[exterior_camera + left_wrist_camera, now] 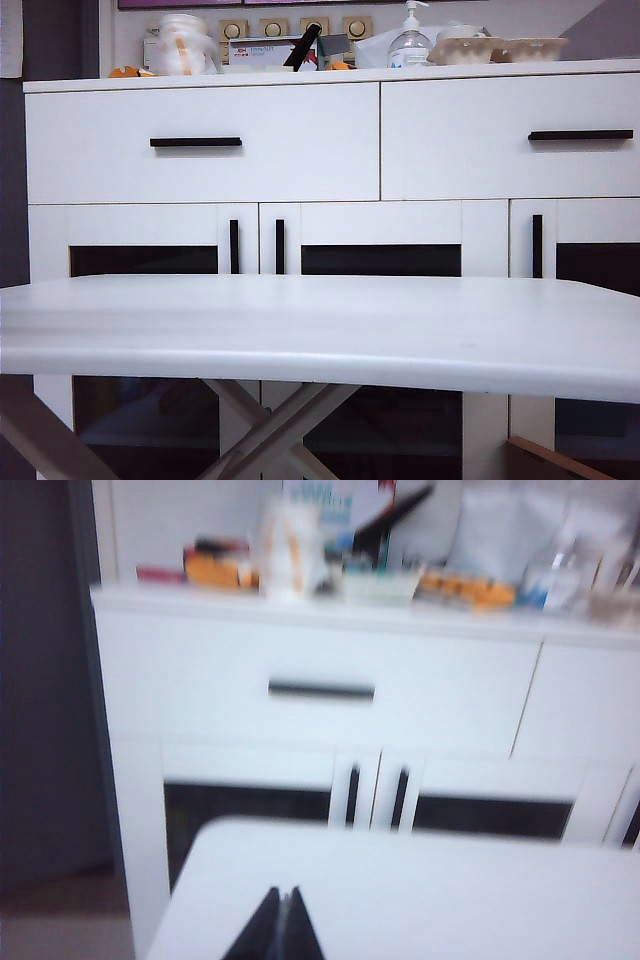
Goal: Pick up a can of beer from the white table, open the left drawer, place the beer inside the drawer, and finally close the drawer.
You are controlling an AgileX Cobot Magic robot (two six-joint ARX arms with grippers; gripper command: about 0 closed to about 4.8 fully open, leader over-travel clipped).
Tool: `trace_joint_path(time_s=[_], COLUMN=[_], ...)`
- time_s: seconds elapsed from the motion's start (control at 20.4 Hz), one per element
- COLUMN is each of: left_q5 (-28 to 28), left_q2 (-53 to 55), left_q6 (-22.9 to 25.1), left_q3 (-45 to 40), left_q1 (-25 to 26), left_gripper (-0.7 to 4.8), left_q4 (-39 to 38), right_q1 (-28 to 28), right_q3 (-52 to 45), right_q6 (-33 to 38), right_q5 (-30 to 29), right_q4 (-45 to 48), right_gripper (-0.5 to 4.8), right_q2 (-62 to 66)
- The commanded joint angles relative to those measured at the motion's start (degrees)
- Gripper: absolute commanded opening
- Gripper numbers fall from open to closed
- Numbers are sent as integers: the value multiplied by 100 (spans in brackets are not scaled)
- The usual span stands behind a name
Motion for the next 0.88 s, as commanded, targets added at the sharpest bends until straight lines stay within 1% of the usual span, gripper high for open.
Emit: trace_joint_path(time_s=[0.05, 0.1, 0.29, 0.44, 0.64, 0.73, 0.88], left_q5=[-17, -17, 2, 7, 4, -17, 70], left_q2=[-81, -81, -81, -90, -433, -704, -946], left_q6=[9, 2, -22, -13, -11, 9, 20], left_q3=[-647, -826, -1902, -2417, -2815, -3073, -3515], left_q1=[4, 4, 4, 2, 4, 26, 343], left_gripper=[-6, -6, -6, -6, -6, -6, -6], left_q4=[175, 247, 1099, 1508, 1862, 1908, 1915], right_q1=[11, 11, 11, 11, 11, 11, 11], right_q3=[28, 28, 28, 28, 28, 28, 28], right_q6=[4, 4, 4, 4, 4, 4, 4], right_q5=[-2, -2, -2, -2, -2, -2, -2], right_q4=[79, 79, 79, 79, 79, 79, 79], right_gripper=[0, -1, -1, -1, -1, -1, -1], right_q2=[0, 0, 0, 0, 0, 0, 0])
